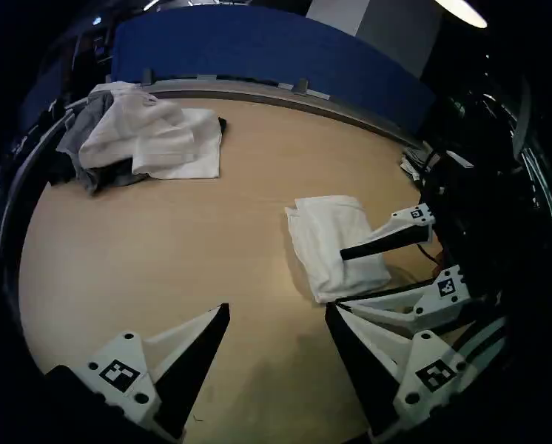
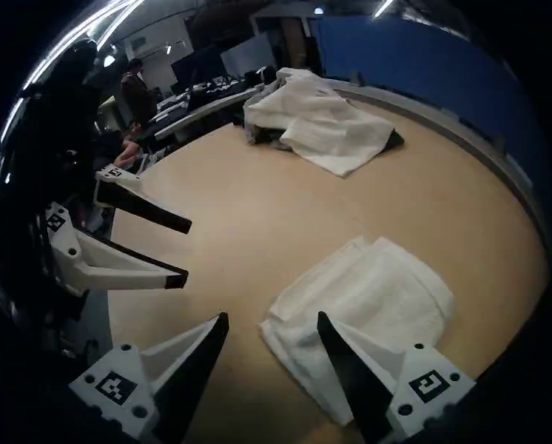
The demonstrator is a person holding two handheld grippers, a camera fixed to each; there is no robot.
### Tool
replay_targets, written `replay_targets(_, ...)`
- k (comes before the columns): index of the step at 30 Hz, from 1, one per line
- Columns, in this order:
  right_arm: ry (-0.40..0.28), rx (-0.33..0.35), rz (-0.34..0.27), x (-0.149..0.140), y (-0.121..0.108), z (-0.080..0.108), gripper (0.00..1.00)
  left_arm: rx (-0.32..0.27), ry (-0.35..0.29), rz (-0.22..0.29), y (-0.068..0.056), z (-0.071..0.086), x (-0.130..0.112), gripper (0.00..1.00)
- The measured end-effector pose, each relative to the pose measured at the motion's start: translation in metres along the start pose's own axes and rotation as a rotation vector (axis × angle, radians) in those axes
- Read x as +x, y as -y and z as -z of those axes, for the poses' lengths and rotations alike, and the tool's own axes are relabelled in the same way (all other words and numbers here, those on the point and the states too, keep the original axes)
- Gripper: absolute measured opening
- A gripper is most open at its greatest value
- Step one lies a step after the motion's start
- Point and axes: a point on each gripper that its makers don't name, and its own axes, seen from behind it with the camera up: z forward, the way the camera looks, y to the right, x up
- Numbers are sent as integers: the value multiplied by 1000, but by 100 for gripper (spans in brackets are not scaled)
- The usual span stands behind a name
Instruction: Fold towel
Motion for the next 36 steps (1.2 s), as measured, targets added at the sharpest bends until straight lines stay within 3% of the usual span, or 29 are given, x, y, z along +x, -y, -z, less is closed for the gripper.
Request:
replay_targets(6,-7,-59,14,1,-19,3,100,-4,-1,-2,-3,0,1,96)
replay_targets(11,-33,-152,28,5,-42,5,100,-9,-2,-4,-6,0,2,96)
replay_targets(20,-14,-267,58,-4,-72,4,100,-12,-2,-8,-9,1,2,96)
replay_targets(29,29,-284,61,-21,-80,-2,100,-9,0,-7,-8,0,-1,96)
replay_targets(36,21,-274,51,-20,-80,-4,100,-7,0,-7,-6,0,-2,96)
